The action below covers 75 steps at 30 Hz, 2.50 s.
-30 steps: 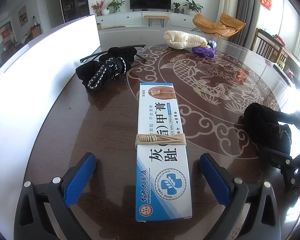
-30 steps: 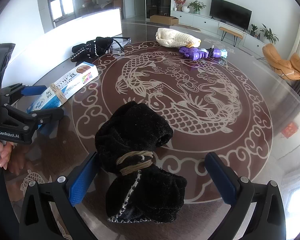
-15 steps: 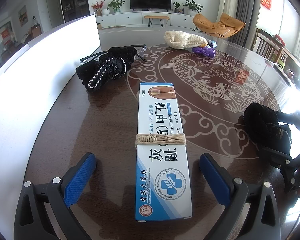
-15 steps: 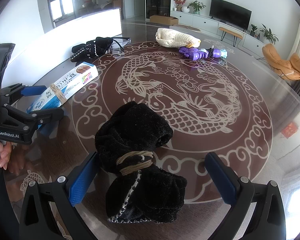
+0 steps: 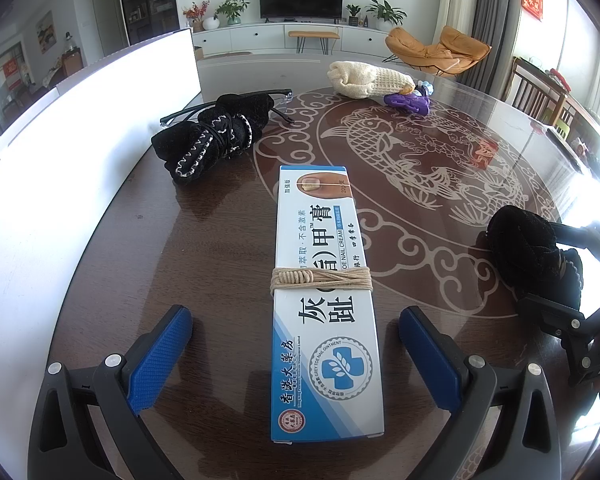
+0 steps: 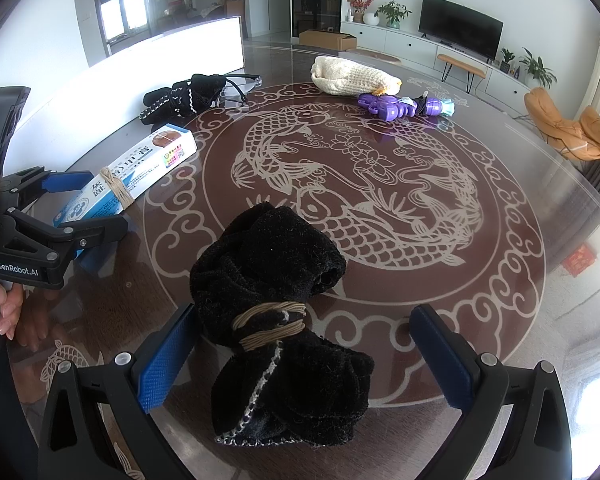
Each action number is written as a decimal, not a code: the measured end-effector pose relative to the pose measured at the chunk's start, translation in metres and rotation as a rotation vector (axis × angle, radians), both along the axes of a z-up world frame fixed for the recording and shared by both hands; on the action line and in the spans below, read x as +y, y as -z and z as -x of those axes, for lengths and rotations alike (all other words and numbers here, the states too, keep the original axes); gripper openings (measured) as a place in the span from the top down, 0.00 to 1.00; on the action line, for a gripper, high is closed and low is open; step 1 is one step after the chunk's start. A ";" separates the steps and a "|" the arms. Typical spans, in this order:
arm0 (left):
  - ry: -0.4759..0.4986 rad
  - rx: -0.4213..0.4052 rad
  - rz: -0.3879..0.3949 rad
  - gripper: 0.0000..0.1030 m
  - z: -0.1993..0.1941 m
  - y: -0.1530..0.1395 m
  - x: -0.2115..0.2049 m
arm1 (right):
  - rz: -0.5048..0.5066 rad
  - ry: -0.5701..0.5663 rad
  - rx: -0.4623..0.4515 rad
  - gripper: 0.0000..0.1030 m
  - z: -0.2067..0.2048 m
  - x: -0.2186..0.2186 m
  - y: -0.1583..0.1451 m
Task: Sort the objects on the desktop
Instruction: 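Lift the scrunchies with the right tool while the left tool holds the ointment box, then carry the ointment box and scrunchies into the white bin and release both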
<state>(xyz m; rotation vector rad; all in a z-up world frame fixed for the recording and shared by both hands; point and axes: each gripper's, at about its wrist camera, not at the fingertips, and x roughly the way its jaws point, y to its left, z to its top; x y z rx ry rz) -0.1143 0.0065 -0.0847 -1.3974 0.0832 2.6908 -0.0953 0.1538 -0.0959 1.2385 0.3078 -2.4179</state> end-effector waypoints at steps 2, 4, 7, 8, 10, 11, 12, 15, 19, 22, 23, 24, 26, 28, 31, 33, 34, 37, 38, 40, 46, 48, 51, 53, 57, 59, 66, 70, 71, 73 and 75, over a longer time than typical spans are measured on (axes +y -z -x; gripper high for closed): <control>0.000 0.000 0.000 0.00 0.000 0.000 0.000 | 0.000 0.000 0.000 0.00 0.000 0.000 0.000; 0.000 0.000 0.000 0.00 0.000 0.000 0.000 | 0.000 0.000 0.000 0.00 0.000 0.000 0.000; 0.000 0.000 0.000 0.00 0.000 0.000 0.000 | 0.000 0.000 0.000 0.00 0.000 0.000 0.000; 0.000 0.000 0.000 0.00 0.000 0.000 0.000 | 0.000 0.000 0.000 0.00 0.000 0.000 0.000; 0.000 0.000 0.000 0.00 0.000 0.000 0.000 | 0.000 0.000 0.000 0.00 0.000 0.000 0.000; 0.000 0.000 0.000 0.00 0.000 0.000 0.000 | 0.000 0.000 0.000 0.00 0.000 0.000 0.000; 0.000 0.000 0.000 0.00 0.000 0.000 0.000 | 0.000 0.000 0.000 0.00 0.000 0.000 0.000; -0.001 0.000 0.000 0.00 0.000 0.000 0.000 | 0.000 0.000 0.000 0.00 0.000 0.000 0.000; 0.000 0.000 0.000 0.00 0.000 0.000 0.000 | 0.000 0.000 0.000 0.00 0.000 0.000 0.000; -0.001 -0.001 0.000 0.00 0.000 0.000 0.000 | 0.000 0.000 0.000 0.00 0.000 0.000 0.000; 0.000 -0.001 0.001 0.00 0.000 0.000 0.000 | 0.000 0.000 0.000 0.00 0.000 0.000 0.000; -0.001 -0.001 0.000 0.00 0.000 0.000 0.000 | 0.000 0.000 0.000 0.00 0.000 0.000 0.000; -0.001 -0.001 0.002 0.00 0.000 0.000 0.000 | 0.000 0.000 0.000 0.00 0.000 0.000 0.000; -0.004 -0.001 0.004 0.00 -0.001 0.000 0.000 | 0.000 0.000 0.000 0.00 0.000 0.000 0.000; -0.004 -0.002 0.004 0.00 -0.001 0.000 0.001 | 0.000 0.000 0.000 0.00 0.000 0.000 0.000; -0.004 -0.002 0.004 0.00 -0.001 0.000 0.001 | 0.000 0.000 0.000 0.00 0.000 0.000 0.000; -0.003 -0.002 0.005 0.00 -0.001 0.000 0.001 | 0.000 0.000 0.000 0.00 0.000 0.000 0.000; 0.048 0.004 -0.015 0.03 -0.005 -0.002 0.005 | -0.010 -0.003 -0.013 0.00 0.001 -0.001 -0.001; 0.063 0.031 -0.011 0.27 -0.009 -0.004 0.007 | -0.020 -0.001 -0.039 0.00 0.003 -0.002 -0.002; 0.075 0.050 -0.019 0.48 -0.013 -0.007 0.009 | -0.036 0.010 -0.076 0.02 0.005 -0.004 -0.002; 0.113 0.071 -0.215 0.60 -0.028 -0.028 -0.002 | -0.011 0.065 -0.080 0.68 -0.003 0.002 -0.023; 0.110 0.111 -0.290 0.60 -0.042 -0.043 -0.013 | 0.007 0.069 -0.047 0.68 -0.013 0.005 -0.037; 0.072 0.149 -0.369 0.60 -0.062 -0.067 -0.035 | 0.021 0.050 0.000 0.68 -0.026 0.000 -0.058; 0.035 0.182 -0.392 0.60 -0.072 -0.089 -0.059 | 0.026 0.022 0.024 0.68 -0.027 -0.012 -0.072; -0.065 0.270 -0.391 0.60 -0.080 -0.142 -0.122 | 0.098 -0.074 0.084 0.68 -0.017 -0.067 -0.112; -0.134 0.286 -0.356 0.60 -0.079 -0.157 -0.159 | 0.142 -0.141 0.112 0.68 -0.011 -0.109 -0.133; -0.382 0.155 -0.259 0.60 -0.050 -0.137 -0.284 | 0.189 -0.359 0.137 0.67 0.016 -0.282 -0.168; -0.435 0.038 -0.247 0.60 -0.038 -0.105 -0.313 | 0.150 -0.397 0.099 0.66 0.034 -0.360 -0.154; -0.450 0.011 -0.241 0.59 -0.036 -0.098 -0.315 | 0.144 -0.404 0.088 0.63 0.038 -0.373 -0.147; -0.472 -0.021 -0.241 0.57 -0.037 -0.088 -0.318 | 0.123 -0.409 0.063 0.44 0.045 -0.396 -0.133; -0.472 -0.008 -0.261 0.44 -0.043 -0.086 -0.317 | 0.096 -0.384 0.043 0.21 0.052 -0.408 -0.119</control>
